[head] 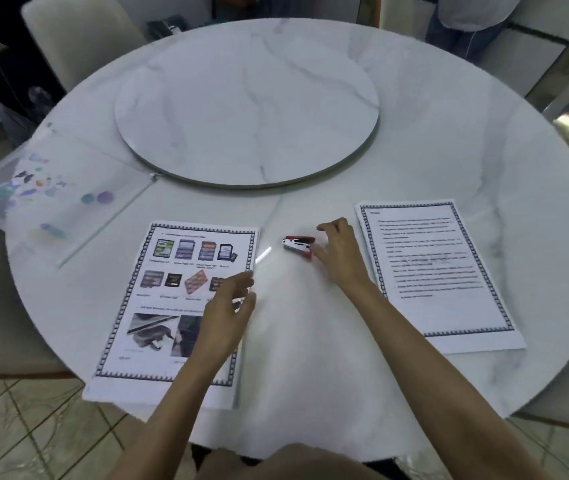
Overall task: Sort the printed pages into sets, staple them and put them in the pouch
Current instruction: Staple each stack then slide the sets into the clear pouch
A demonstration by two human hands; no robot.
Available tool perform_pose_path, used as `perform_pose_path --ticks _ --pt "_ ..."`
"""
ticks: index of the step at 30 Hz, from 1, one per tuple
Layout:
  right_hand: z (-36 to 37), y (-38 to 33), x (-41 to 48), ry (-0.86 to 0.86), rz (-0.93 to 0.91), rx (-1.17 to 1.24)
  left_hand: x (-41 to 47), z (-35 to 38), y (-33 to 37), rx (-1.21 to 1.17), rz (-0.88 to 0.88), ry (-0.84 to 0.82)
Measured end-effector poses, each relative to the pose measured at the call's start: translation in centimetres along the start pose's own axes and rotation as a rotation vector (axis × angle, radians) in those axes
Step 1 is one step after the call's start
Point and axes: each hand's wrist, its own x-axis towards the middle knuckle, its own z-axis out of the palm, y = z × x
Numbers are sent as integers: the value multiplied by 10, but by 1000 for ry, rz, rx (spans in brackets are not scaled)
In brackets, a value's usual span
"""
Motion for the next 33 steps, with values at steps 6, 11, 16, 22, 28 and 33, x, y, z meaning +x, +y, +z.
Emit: perform_pose_path --ticks 6,11,16,22,28,33 --pt "-62 82 -12 107 106 88 9 76 29 -47 -61 -74" --pt "-107 154 -28 175 331 40 28 127 53 -124 -128 -202" --pt "-129 193 -39 131 574 38 53 163 69 -114 -201 -288" --pt "-128 197 -40 77 664 182 67 182 81 -159 -337 -331" --pt "-126 193 -51 73 727 322 67 182 75 -125 -367 -346" --pt "-123 185 -70 83 643 446 52 176 76 -132 -343 -340"
